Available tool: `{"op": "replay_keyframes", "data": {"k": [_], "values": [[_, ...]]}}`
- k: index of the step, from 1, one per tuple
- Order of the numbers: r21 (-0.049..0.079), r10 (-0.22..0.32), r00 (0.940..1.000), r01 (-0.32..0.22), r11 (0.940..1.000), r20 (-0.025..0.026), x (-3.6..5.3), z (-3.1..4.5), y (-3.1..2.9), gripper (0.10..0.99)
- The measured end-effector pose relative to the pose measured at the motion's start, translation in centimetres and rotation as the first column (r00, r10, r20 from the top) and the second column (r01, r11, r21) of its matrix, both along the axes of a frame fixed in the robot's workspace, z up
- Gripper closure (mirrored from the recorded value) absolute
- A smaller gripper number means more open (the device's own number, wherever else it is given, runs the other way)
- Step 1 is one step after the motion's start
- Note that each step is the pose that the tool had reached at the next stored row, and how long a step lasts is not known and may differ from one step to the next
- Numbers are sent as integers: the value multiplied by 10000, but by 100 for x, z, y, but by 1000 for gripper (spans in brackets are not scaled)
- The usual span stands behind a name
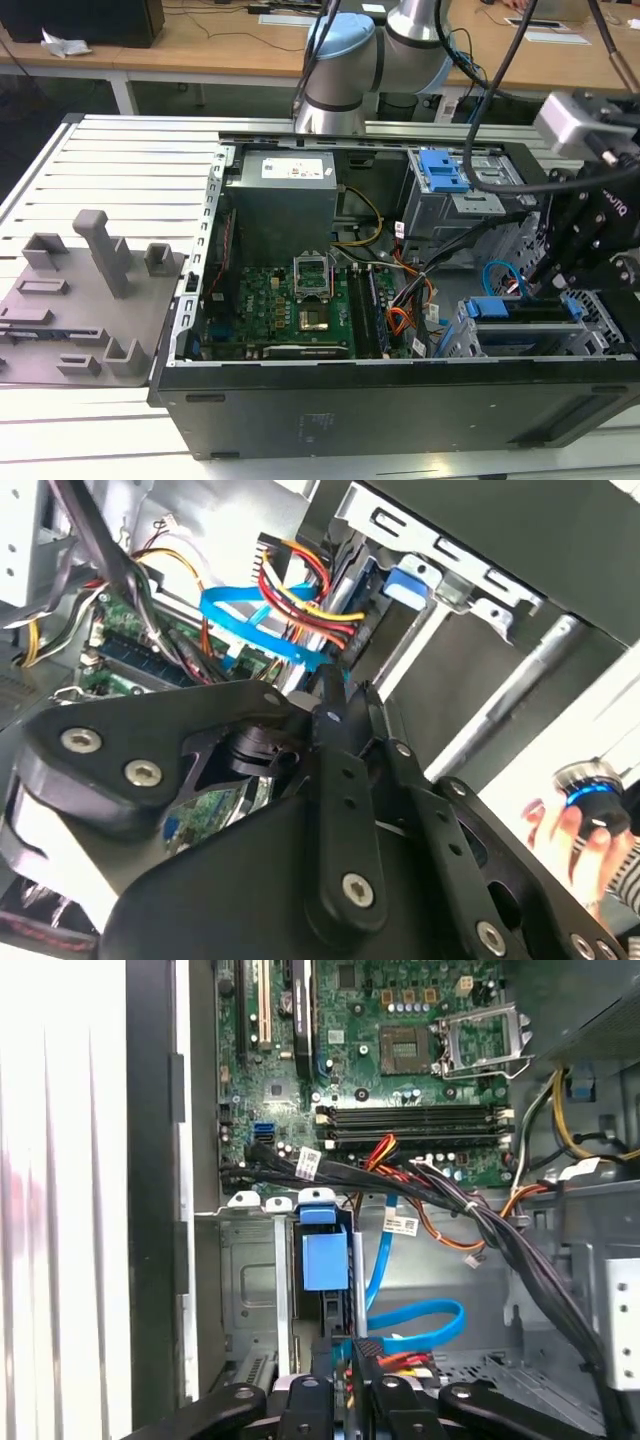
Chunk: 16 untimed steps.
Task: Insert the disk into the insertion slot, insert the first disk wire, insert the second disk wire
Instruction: 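Insert the second disk wire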
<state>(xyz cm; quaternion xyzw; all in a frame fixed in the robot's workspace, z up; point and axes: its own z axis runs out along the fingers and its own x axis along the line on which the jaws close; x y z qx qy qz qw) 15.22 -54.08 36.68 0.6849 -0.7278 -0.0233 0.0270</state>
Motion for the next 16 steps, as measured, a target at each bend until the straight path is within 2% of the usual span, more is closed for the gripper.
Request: {"op": "replay_keyframes", "data": {"k": [1, 2, 3, 4, 5, 7, 8, 10, 16], "values": [[2, 0, 10000, 0, 10000, -1, 0, 37, 2, 875], [2, 0, 10000, 0, 10000, 0, 0, 74, 2, 937], [2, 1, 10000, -1, 10000, 0, 0, 117, 2, 937], [1, 2, 10000, -2, 10000, 0, 0, 160, 3, 980], [3, 4, 10000, -4, 10000, -1, -1, 179, 3, 980], [58, 11, 10000, -11, 10000, -1, -27, 185, 3, 980], [135, 12, 10000, -12, 9999, 9, -84, 186, 2, 980], [185, 10, 10000, -10, 9998, 18, -142, 186, 1, 980], [186, 11, 10000, -11, 9998, 19, -144, 186, 2, 980]]}}
